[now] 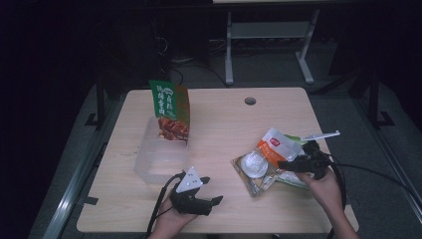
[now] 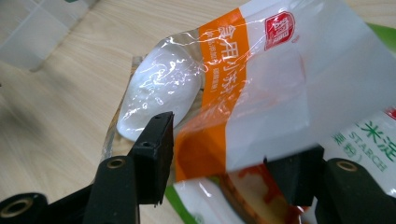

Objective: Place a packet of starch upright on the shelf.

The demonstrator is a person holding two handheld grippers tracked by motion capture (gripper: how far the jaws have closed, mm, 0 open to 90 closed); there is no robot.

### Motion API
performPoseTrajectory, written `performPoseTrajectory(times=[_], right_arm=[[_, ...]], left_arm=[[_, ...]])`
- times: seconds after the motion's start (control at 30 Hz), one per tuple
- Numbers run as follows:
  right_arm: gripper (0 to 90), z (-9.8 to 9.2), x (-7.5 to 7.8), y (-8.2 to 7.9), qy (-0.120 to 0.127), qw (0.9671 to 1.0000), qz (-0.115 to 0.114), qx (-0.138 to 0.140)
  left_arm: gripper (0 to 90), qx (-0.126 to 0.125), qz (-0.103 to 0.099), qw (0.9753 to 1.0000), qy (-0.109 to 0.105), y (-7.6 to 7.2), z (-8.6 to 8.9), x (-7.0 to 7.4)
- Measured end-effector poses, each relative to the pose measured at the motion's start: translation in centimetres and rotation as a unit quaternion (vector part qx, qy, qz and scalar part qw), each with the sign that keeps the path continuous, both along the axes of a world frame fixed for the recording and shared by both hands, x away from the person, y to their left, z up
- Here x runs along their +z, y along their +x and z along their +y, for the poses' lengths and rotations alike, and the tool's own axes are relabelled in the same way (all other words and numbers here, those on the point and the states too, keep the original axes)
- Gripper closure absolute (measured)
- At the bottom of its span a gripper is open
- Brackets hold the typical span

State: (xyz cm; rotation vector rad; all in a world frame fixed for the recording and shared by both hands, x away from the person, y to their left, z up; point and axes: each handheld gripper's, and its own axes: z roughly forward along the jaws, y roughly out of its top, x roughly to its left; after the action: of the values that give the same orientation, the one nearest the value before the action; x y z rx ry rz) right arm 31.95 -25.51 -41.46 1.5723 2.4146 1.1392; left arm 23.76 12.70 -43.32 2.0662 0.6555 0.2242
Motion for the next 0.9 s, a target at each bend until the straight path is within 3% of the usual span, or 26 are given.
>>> performPoseTrajectory(times=[0.07, 0.57, 0.73, 0.9], right_arm=[[46.2, 0.3, -0.2, 0.5, -0.008, 1.0000, 0.000, -0.002], [75.1, 0.9, 0.0, 1.3, 0.024, 0.9997, 0.004, 0.003], [87.7, 1.6, 0.7, 1.3, 0.018, 0.9995, -0.008, 0.025], [89.4, 2.7, 2.0, 1.1, 0.016, 0.9981, -0.026, 0.053]], left_arm=[[26.4, 0.000, 0.000, 1.0000, 0.000, 0.0, 0.0, 0.0], [26.4, 0.001, 0.000, 1.0000, -0.001, 0.1, 0.0, 0.0], [26.4, -0.001, -0.004, 1.0000, 0.001, 0.1, 0.1, 0.1], [26.0, 0.003, 0.003, 1.0000, -0.008, 0.2, 0.1, 0.1]])
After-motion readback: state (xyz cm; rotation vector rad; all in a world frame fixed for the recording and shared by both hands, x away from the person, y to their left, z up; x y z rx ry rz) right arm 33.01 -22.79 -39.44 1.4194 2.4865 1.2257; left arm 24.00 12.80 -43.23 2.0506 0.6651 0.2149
